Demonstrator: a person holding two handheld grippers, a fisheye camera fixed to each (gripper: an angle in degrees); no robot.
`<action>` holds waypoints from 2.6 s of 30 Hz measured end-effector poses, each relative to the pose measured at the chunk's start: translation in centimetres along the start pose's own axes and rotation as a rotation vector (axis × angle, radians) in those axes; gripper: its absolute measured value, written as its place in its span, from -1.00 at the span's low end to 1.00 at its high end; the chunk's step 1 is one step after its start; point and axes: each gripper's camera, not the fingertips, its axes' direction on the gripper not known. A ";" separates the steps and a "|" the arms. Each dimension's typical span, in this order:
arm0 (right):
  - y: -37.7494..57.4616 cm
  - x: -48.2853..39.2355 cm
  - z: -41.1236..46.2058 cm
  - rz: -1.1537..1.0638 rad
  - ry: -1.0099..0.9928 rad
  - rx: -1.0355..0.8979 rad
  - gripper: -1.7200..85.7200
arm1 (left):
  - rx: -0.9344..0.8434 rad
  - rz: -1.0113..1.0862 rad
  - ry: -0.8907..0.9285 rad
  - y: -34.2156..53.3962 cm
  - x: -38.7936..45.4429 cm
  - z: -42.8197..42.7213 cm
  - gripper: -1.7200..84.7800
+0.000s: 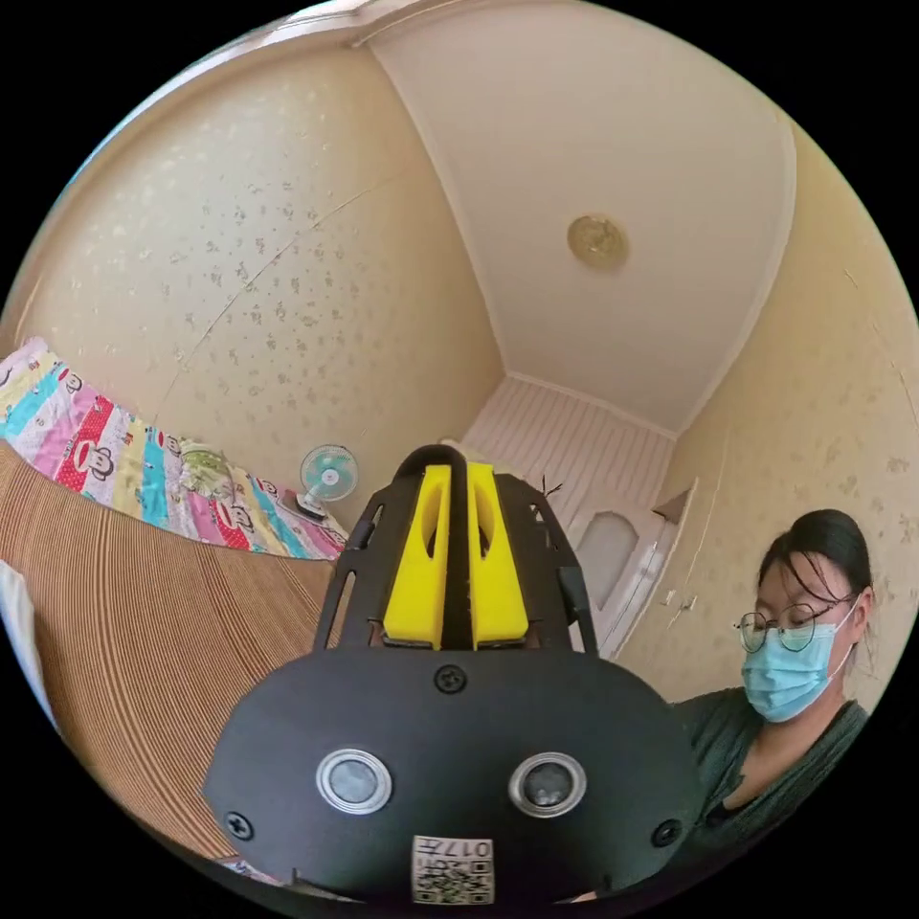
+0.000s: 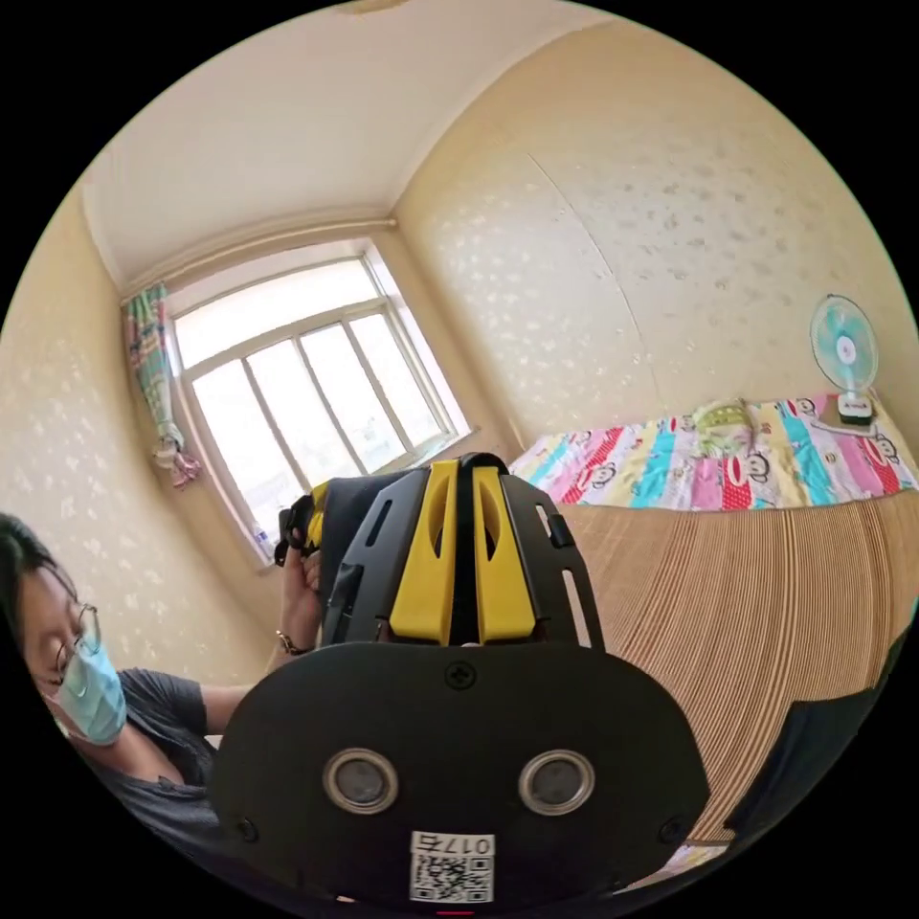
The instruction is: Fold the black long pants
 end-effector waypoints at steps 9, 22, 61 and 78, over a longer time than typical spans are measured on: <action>11.0 5.5 0.6 -0.022 -0.045 0.043 -0.91 | -0.330 0.087 0.003 14.6 -4.5 1.9 -0.88; 38.8 13.2 -1.8 0.441 0.138 -0.461 -0.82 | -0.504 -0.392 -0.155 39.1 -13.8 -3.6 -0.78; 33.1 22.7 3.1 0.518 -0.008 -0.541 -0.66 | -0.677 -0.571 -0.264 38.4 -25.2 3.6 -0.81; 37.4 19.1 8.8 0.517 -0.215 -0.522 -0.81 | -0.660 -0.512 -0.223 36.2 -23.5 -1.5 -0.84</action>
